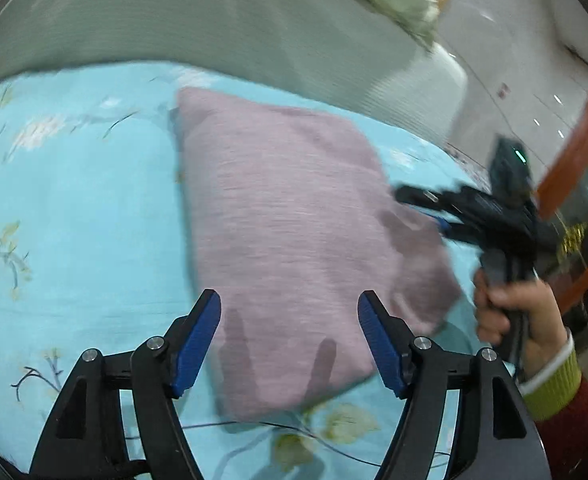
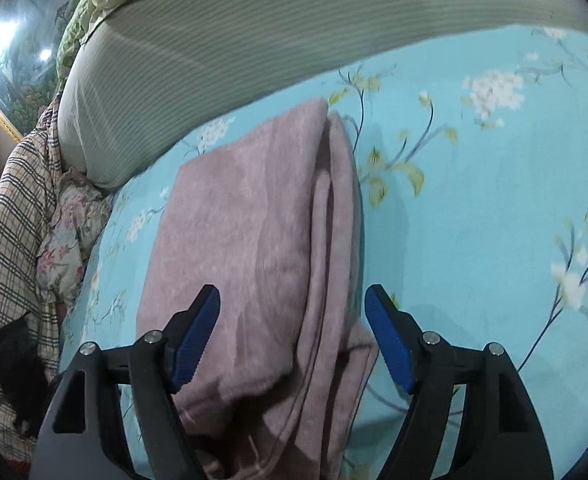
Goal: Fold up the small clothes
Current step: 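Lift the sweater edge with both grippers and fold it over the rest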
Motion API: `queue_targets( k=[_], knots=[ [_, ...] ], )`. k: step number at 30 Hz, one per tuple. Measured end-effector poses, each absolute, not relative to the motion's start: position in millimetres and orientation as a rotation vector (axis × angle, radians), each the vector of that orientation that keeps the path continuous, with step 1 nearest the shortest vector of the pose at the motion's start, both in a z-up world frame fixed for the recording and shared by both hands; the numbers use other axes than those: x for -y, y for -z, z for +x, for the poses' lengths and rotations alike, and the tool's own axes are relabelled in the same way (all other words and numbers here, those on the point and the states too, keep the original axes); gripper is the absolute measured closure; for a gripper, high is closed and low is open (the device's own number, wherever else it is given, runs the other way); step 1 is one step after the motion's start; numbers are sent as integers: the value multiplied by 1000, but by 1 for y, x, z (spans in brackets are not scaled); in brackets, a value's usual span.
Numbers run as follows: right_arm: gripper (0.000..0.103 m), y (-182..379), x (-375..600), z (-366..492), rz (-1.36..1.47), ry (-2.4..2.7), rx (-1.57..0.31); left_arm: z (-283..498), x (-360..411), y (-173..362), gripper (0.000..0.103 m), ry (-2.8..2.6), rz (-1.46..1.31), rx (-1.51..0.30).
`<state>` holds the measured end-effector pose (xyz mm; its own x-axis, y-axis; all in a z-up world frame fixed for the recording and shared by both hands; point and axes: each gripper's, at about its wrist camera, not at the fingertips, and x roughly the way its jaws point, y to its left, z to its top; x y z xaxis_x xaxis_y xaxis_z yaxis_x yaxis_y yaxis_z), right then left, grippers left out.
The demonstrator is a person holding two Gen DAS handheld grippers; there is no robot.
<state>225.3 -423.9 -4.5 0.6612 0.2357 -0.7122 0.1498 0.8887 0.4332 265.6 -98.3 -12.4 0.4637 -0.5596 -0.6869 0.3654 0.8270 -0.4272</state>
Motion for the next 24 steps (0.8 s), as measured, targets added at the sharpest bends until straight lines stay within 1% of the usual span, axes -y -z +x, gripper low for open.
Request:
queue_targets(
  k=[4, 10, 12, 17, 19, 20, 21, 22, 23, 24],
  knots=[
    [28, 13, 425, 228, 504, -85, -872, 287, 87, 23, 31, 568, -306, -980],
    [28, 25, 434, 240, 560, -116, -886, 313, 103, 52, 30, 593, -388, -1072],
    [28, 29, 437, 244, 585, -130, -886, 326, 110, 61, 28, 608, -418, -1101],
    [28, 32, 440, 252, 611, -155, -890, 343, 123, 68, 27, 627, -437, -1116],
    [32, 35, 438, 256, 608, -160, -899, 348, 127, 70, 28, 630, -442, -1117],
    [43, 35, 437, 259, 599, -156, -908, 350, 127, 71, 30, 632, -442, -1116],
    [49, 37, 436, 261, 596, -151, -919, 349, 129, 68, 37, 631, -427, -1112],
    [52, 37, 436, 260, 598, -149, -918, 349, 131, 68, 41, 630, -415, -1109],
    [58, 36, 435, 260, 600, -152, -917, 350, 133, 67, 47, 632, -412, -1105],
    [62, 35, 434, 259, 598, -150, -913, 351, 134, 68, 49, 636, -415, -1100]
  ],
)
